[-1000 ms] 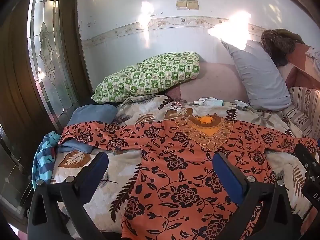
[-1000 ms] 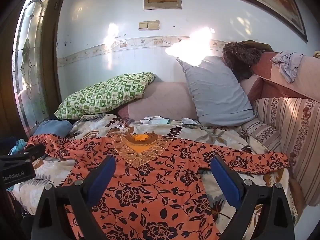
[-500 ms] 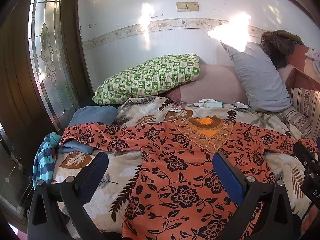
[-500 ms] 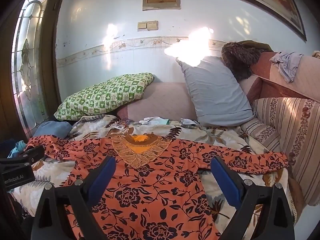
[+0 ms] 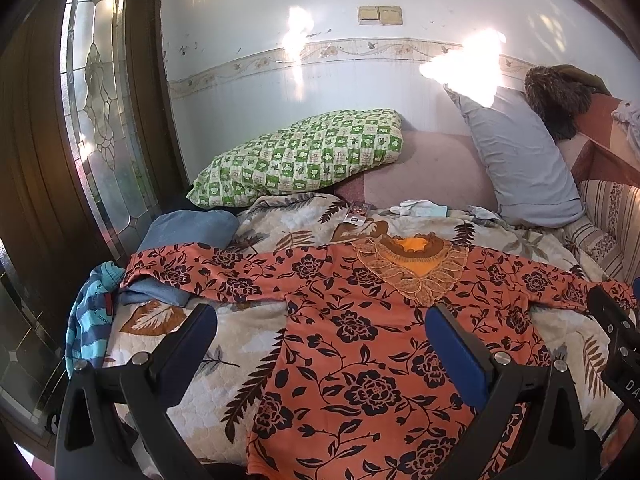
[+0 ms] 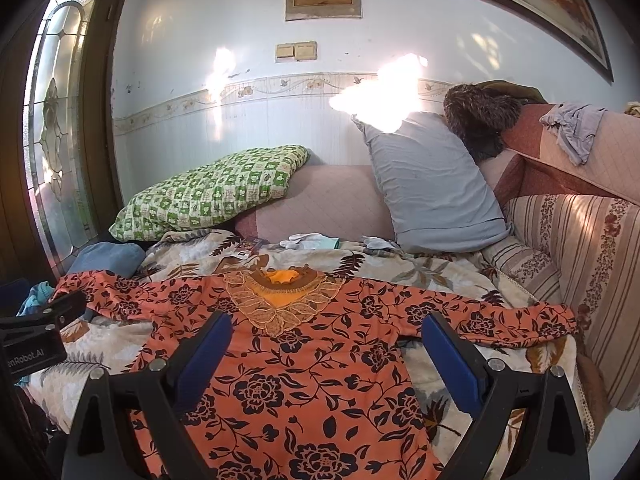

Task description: Fold small clothes

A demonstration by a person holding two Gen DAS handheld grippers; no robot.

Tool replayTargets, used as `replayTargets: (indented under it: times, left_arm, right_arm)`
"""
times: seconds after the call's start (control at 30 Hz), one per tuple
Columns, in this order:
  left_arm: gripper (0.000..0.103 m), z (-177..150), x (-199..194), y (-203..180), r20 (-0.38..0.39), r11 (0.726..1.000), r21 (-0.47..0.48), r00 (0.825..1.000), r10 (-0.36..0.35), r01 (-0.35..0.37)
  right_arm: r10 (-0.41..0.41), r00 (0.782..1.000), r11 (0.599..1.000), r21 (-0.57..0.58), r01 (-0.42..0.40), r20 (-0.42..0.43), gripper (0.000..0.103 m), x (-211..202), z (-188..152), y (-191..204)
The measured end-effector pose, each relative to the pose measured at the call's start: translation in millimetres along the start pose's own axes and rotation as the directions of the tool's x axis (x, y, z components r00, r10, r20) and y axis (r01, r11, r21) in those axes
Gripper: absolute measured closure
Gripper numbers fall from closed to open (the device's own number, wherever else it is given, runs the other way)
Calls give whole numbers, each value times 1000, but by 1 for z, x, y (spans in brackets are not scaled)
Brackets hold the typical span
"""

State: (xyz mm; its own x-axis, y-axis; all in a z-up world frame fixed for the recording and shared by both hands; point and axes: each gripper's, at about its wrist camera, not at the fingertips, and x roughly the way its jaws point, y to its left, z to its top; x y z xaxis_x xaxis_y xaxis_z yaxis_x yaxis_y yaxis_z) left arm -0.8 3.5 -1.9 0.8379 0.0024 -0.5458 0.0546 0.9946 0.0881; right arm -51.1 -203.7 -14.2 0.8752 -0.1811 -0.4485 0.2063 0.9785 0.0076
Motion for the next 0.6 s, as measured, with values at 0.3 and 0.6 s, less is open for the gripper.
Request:
replayTargets:
  times: [0.3,0.6]
  left_arm:
    - [0,-2,0,0,0,1000,0,1000,1,-1]
    - [0,-3,-1,-1,-1,1000,-2,1000,2,-2]
  right_arm:
    - [-3,1000,1000,10,3,-7,6,-1,-2,-3]
    - [-6,1000,1000,16,7,-10,6,0,-3,-5]
